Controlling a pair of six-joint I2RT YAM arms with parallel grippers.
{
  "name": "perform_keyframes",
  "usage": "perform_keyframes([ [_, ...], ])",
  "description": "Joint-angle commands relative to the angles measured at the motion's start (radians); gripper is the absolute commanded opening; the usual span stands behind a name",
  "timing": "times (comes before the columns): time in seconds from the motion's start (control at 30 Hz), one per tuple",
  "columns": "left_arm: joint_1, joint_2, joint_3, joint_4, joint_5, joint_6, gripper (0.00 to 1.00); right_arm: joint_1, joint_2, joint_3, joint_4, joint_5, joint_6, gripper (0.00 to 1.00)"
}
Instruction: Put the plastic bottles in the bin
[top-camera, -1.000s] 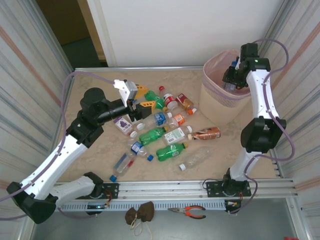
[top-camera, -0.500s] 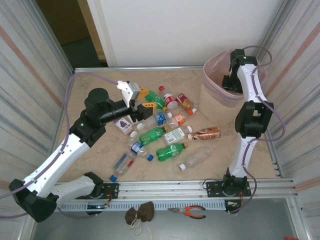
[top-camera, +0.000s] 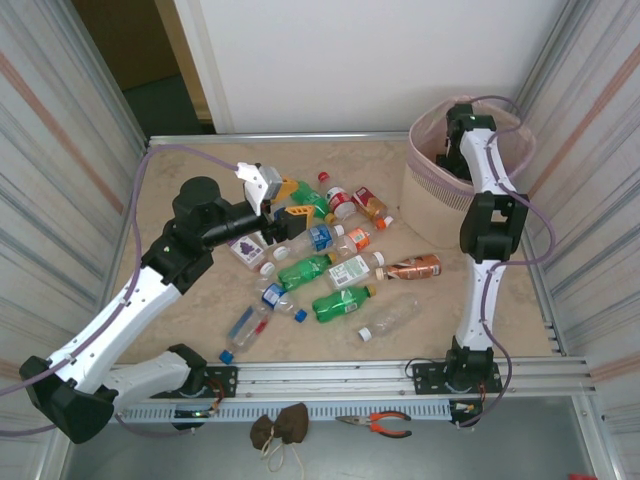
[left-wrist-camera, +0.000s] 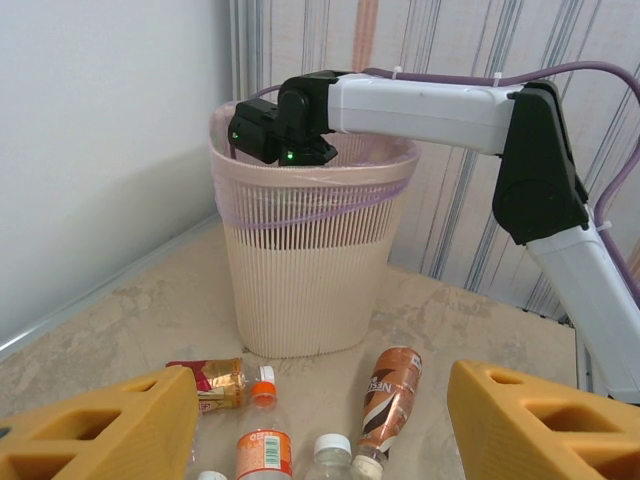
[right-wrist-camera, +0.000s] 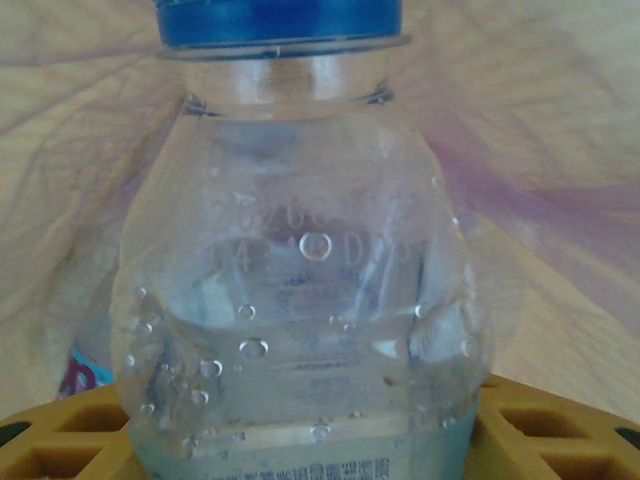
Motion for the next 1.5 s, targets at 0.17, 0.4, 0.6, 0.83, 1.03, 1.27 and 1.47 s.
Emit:
perform_keyframes([
  [0.17,0.015,0.003,-0.007,-0.022,-0.022,0.006,0.67,0.017,0.125,0.134,0.083,0.023,-0.107,0.59],
  [0.4,0.022,0.020,-0.001,-0.023,-0.021,-0.004,0.67,0.018,0.155,0.156,0.188,-0.016,-0.171,0.68],
  [0.6,0.021,0.023,0.005,-0.037,-0.022,-0.006,0.67,0.020,0.144,0.201,0.154,-0.015,-0.158,0.78],
  [0.83,0.023,0.014,-0.001,-0.069,-0.037,-0.011,0.67,0.025,0.045,0.199,0.065,-0.013,-0.131,0.88],
  [1.03,0.022,0.005,0.012,-0.122,-0.046,-0.004,0.67,0.021,-0.045,0.184,-0.008,-0.042,-0.097,0.89],
  [1.27,0.023,-0.006,0.026,-0.235,-0.103,0.000,0.66,0.022,-0.145,0.173,-0.063,-0.098,-0.056,0.88],
  [1.47,0.022,-0.010,0.025,-0.395,-0.178,-0.026,0.64,0.028,-0.236,0.170,-0.091,-0.118,-0.036,0.87],
])
